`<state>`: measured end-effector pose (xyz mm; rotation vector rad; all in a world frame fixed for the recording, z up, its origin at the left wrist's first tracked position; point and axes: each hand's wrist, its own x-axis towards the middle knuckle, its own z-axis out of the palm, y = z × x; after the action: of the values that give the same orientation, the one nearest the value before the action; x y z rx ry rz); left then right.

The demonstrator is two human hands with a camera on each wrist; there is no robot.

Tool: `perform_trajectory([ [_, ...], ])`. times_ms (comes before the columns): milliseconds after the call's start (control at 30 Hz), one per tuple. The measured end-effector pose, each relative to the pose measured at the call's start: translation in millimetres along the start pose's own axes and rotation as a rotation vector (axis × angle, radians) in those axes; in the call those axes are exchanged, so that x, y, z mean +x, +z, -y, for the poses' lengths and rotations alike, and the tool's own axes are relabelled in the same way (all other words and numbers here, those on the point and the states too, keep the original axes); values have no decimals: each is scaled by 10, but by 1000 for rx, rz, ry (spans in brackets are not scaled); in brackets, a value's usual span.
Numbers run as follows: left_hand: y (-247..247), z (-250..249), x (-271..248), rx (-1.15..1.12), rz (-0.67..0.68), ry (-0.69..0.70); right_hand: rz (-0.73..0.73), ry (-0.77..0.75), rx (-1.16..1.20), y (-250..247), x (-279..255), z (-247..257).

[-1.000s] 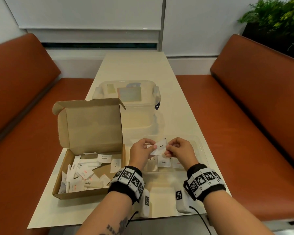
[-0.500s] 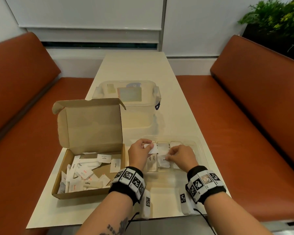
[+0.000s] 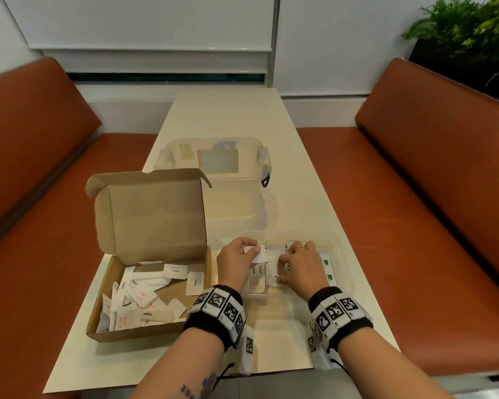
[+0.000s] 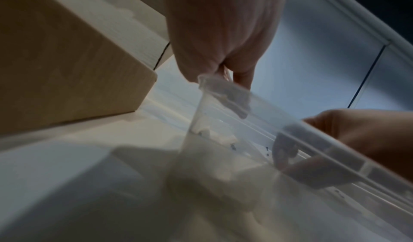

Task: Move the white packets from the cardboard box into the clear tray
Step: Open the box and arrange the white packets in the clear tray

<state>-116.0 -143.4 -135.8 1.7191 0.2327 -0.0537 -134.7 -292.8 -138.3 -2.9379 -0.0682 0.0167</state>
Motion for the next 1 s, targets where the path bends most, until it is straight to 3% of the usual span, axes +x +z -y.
perform_trajectory([
  [267, 4, 9, 1, 4, 8, 17, 15, 11, 34, 13, 32, 6],
  [333, 17, -2, 8, -12, 28, 23, -47, 41, 218, -23, 27, 15],
  [467, 84, -55, 20, -59, 122, 43, -96, 149, 809, -157, 22, 43],
  [567, 163, -102, 0, -79, 165, 44, -78, 195, 996, -239, 13, 7],
  [700, 236, -127, -26, -106, 227, 0, -145, 227, 1036, -327, 21, -123],
  [1000, 384, -231, -46, 42, 231, 101, -111, 122, 855, -490, 43, -372],
])
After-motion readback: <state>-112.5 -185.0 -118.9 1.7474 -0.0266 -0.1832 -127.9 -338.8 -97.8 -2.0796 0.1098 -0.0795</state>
